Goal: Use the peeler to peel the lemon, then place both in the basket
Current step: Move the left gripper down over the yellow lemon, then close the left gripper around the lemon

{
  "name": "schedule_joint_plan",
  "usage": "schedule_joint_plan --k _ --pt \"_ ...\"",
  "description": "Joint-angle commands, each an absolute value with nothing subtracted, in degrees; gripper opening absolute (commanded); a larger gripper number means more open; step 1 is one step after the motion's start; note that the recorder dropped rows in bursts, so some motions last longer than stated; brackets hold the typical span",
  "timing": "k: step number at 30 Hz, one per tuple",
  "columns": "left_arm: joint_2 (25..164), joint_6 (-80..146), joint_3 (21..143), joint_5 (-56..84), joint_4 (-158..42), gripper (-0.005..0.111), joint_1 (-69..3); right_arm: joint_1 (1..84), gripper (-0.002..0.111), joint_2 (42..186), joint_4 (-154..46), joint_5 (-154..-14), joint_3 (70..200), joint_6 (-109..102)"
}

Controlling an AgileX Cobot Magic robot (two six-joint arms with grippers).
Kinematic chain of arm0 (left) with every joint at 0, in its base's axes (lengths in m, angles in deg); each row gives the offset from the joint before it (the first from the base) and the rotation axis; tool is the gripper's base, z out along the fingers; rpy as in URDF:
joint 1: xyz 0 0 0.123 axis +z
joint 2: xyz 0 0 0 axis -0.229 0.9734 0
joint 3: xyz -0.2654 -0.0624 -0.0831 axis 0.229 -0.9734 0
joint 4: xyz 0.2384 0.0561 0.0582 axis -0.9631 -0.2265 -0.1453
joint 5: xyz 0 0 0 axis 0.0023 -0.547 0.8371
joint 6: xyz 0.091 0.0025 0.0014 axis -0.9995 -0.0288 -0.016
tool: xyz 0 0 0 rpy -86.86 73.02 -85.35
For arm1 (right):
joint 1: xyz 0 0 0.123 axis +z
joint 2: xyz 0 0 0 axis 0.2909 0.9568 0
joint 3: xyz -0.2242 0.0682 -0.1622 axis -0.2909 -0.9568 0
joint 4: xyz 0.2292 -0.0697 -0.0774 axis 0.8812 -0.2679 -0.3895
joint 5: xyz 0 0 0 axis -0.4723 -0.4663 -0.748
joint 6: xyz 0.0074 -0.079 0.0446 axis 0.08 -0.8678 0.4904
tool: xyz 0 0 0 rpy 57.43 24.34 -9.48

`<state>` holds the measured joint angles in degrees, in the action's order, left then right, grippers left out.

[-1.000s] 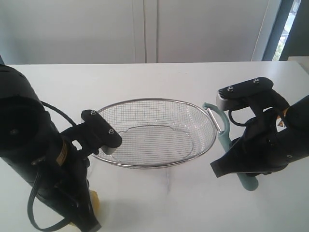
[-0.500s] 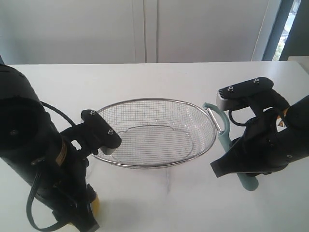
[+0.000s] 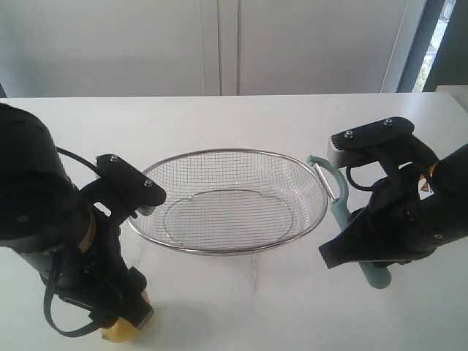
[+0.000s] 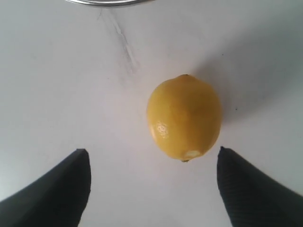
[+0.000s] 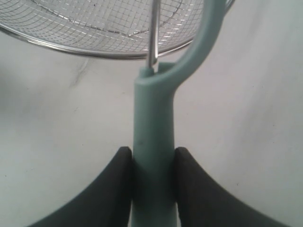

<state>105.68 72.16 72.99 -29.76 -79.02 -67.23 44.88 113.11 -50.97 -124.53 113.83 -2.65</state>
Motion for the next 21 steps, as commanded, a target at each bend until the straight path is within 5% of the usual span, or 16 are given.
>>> schedule_joint_plan --k 1,21 --pt "107.01 73.37 72.01 -27.94 -78.57 0.077 -67.67 44.82 0.0 112.54 -51.4 -123.75 113.75 -2.33" --pt "115.14 70.78 72.01 -25.32 -77.72 0.077 -67.67 44.82 0.0 112.54 -51.4 -123.62 113.75 -2.65"
